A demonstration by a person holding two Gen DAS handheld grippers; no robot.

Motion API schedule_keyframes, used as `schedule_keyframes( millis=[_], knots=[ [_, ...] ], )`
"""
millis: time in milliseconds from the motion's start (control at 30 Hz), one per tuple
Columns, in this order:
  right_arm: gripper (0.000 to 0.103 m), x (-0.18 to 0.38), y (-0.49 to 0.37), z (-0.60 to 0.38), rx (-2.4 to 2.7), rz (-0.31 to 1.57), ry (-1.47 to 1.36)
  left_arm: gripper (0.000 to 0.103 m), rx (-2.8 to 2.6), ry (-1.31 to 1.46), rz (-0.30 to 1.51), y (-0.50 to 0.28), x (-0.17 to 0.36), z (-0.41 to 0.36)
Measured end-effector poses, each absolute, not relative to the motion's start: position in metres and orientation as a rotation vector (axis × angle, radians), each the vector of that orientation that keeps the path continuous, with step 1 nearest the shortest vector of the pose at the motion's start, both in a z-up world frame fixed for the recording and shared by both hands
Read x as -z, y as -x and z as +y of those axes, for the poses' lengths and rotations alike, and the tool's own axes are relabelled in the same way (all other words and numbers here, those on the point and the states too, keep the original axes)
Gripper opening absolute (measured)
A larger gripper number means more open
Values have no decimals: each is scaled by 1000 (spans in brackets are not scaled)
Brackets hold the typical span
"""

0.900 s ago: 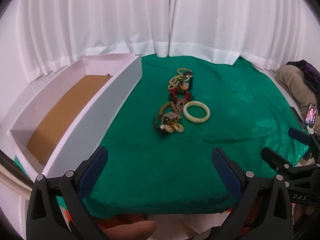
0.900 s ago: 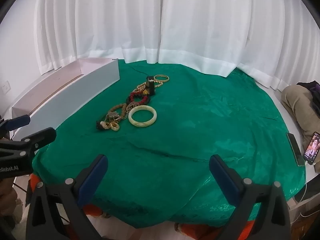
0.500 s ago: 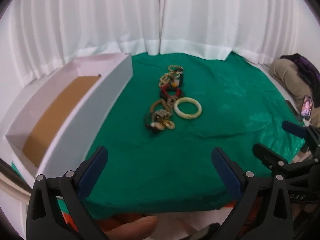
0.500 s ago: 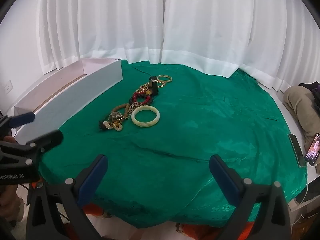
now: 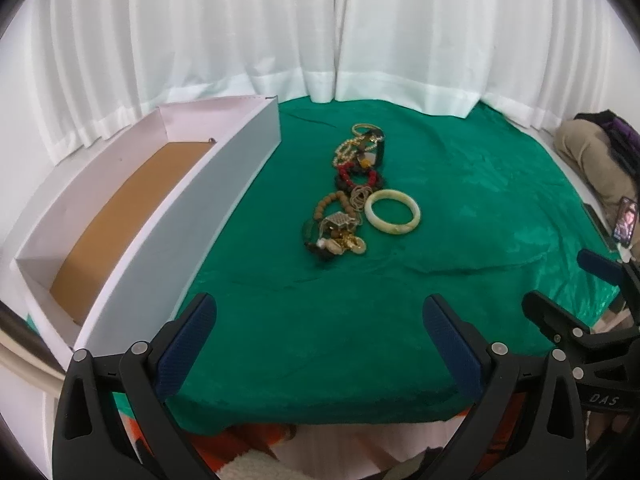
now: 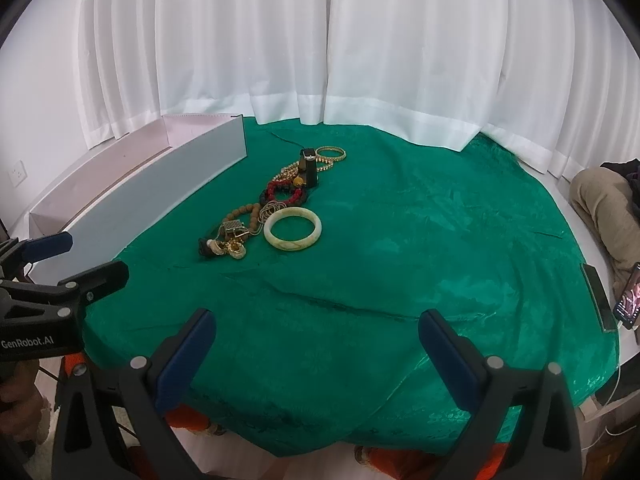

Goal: Organize jewelry

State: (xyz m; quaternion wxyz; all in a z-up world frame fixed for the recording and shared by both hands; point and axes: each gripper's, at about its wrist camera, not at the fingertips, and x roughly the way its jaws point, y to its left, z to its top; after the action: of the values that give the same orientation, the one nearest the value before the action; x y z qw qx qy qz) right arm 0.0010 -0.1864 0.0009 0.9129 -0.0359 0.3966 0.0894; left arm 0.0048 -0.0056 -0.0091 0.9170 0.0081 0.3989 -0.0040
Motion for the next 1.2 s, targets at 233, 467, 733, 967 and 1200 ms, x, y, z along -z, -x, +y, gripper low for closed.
schedule_keyframes(
  millis=[233, 467, 733, 967, 1200],
  knots=[
    [103, 2, -3, -188, -188, 825, 66, 103, 16, -27, 813, -8, 8, -6],
    [103, 2, -4, -188, -191, 823, 61, 103, -1, -29, 802, -8, 7, -6],
    [103, 4, -5, -188, -187, 838, 52, 103, -9, -39, 817, -9, 11, -7],
    [103, 4, -7, -189, -188, 846, 48, 103, -10, -36, 820, -10, 14, -6],
    [103, 3, -6, -188, -187, 846, 47, 103, -9, -43, 821, -9, 15, -8]
  ],
)
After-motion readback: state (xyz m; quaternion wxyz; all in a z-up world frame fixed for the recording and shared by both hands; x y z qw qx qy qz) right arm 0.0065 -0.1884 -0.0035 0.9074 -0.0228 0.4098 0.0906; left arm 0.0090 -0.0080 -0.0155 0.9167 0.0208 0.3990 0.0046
